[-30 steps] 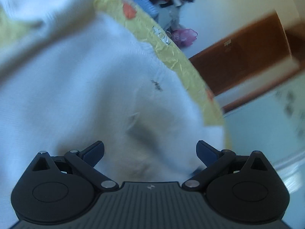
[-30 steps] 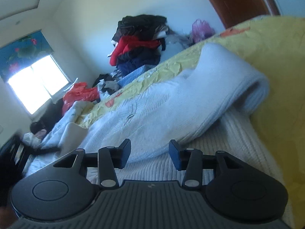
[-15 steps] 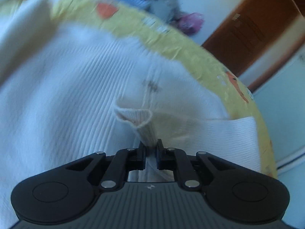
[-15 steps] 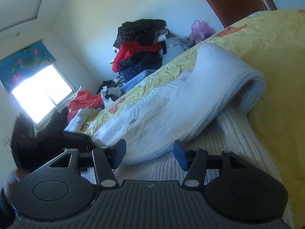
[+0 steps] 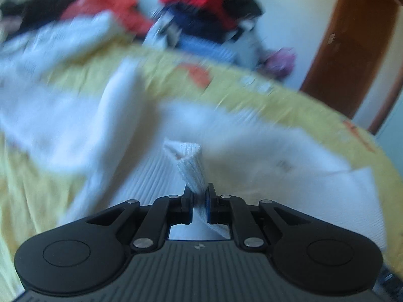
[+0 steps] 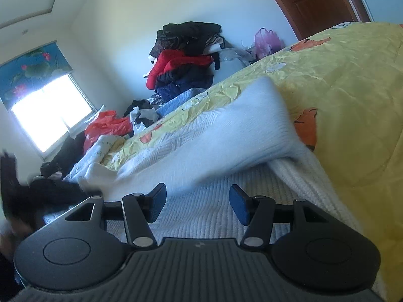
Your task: Fold small clothes
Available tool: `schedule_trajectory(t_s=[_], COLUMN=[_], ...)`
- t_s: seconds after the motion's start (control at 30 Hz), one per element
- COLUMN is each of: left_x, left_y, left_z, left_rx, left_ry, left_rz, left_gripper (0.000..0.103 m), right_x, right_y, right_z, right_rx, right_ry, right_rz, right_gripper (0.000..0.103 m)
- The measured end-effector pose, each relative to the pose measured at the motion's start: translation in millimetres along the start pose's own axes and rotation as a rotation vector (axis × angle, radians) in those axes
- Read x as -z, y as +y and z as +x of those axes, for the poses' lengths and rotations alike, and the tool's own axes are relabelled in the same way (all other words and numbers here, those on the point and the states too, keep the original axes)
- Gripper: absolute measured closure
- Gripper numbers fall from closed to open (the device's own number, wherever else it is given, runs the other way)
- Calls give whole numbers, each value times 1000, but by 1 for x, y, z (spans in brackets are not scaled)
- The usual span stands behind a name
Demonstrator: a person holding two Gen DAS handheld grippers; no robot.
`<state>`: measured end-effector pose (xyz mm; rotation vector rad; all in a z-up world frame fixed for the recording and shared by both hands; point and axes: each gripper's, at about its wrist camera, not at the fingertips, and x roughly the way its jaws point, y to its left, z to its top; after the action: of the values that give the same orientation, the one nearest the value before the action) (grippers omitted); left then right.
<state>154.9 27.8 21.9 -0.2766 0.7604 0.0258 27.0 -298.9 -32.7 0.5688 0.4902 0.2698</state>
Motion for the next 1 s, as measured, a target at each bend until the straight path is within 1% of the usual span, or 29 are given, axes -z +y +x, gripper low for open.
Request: schedule_trajectory(t_s=[0.03,0.1,0.17,0.23,0.27,0.3,0.33,0.37,0.4,0.43,0.5,0.57,0.6,0.7,0.87,0.97,1.0], left_x=[7,16,21,29,34,34,33,32,33,32,34,35,35,36,37,36,37], left_y=[5,7,3,3,5,7,10,13,16,18,22,27,30,41,54,64,69], left_z=[5,9,7,5,-3,-3,-2,-3,-1,-1,-1,-1,-1,0,1,-7,-14], left_rx=[4,10,-1,-3,0,9,22,34,43,51,65,84,101,150,218,269,277], left_ry=[7,-39,-73,-124,-127,-125,-124,-122,-120,-120,-118,-116,-114,-106,-94,-68,-69], left_rz=[-11,-4,26,47,42,26,6,-9,-19,-27,-41,-64,-81,-139,-221,-260,-267], left_gripper=[94,94,94,93,93,92,92,92,92,92,91,91,90,89,88,84,79], right_x=[0,0,-3,-16,-27,-41,-57,-72,-84,-95,-104,-101,-97,-80,-71,-71,-71], right_y=[1,2,11,26,32,35,37,37,37,35,27,16,10,6,18,22,21], right_z=[0,0,-5,-8,-7,-2,6,19,36,59,98,127,137,139,146,147,147], right_rx=[4,16,22,2,0,6,21,43,71,112,178,246,267,263,332,343,340], right_ry=[3,8,-1,-22,-41,-59,-68,-65,-46,-6,71,134,157,130,124,128,129], right_rz=[-5,-21,-79,-173,-202,-217,-221,-219,-222,-228,-230,-244,-268,-352,-431,-452,-450], right_gripper=[42,42,42,41,36,28,24,18,17,18,24,25,26,26,25,23,23])
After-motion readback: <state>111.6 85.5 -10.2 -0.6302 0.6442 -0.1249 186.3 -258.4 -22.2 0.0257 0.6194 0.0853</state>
